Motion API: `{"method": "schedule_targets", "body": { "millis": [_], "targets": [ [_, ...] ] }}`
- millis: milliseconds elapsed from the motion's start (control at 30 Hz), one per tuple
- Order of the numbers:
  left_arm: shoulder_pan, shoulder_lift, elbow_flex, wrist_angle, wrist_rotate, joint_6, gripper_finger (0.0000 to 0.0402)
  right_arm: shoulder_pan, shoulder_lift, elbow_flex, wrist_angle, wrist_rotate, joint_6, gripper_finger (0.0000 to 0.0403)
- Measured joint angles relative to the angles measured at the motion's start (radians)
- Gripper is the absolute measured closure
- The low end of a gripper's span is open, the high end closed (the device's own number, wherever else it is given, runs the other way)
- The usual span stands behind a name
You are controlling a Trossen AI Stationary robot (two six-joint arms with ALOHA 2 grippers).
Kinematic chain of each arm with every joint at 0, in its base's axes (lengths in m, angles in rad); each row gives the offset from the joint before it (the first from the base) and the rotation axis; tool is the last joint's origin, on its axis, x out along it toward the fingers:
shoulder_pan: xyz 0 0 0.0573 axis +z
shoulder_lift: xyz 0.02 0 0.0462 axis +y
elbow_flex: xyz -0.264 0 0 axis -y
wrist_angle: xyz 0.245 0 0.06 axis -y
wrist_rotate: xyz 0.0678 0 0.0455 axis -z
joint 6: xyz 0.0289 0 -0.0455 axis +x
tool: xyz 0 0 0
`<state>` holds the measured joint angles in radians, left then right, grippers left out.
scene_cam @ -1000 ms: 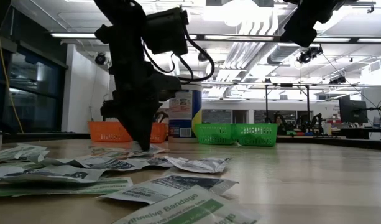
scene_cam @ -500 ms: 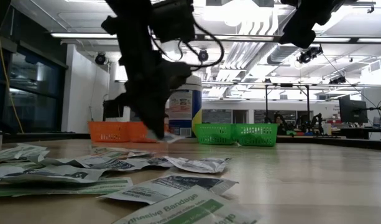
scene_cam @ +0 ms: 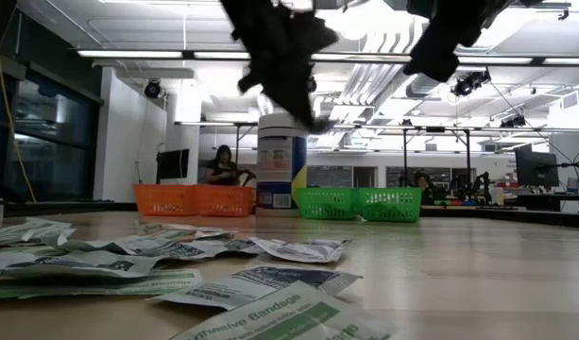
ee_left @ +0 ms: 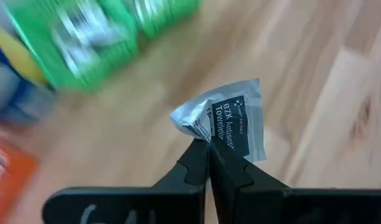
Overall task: Pick & Place First Aid Supplies
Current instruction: Put the black towelette pack into the left green bin
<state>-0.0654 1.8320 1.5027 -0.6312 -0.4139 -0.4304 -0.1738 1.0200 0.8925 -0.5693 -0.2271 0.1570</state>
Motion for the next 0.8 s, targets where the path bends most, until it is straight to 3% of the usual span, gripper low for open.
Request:
{"method": "schedule_targets", "body": {
  "millis": [167, 367, 500, 800],
  "targets": [
    [0.000, 0.000, 0.110, 0.000, -0.132, 0.124, 0.0401, 0.000, 0.001, 0.000, 0.079, 0.013, 0.018, 0.0258],
    [0.000, 0.000, 0.210, 0.015, -0.221, 0.276, 0.0401, 0.000, 0.005, 0.000, 0.192, 0.018, 0.026, 0.0258],
    [0.000, 0.000, 0.229, 0.064, -0.232, 0.355, 0.0401, -0.004, 0.007, 0.000, 0.205, 0.056, 0.026, 0.0247],
    [0.000, 0.000, 0.234, 0.130, -0.233, 0.410, 0.0401, -0.020, 0.026, 0.000, 0.287, 0.091, 0.049, 0.0174]
  ]
}}
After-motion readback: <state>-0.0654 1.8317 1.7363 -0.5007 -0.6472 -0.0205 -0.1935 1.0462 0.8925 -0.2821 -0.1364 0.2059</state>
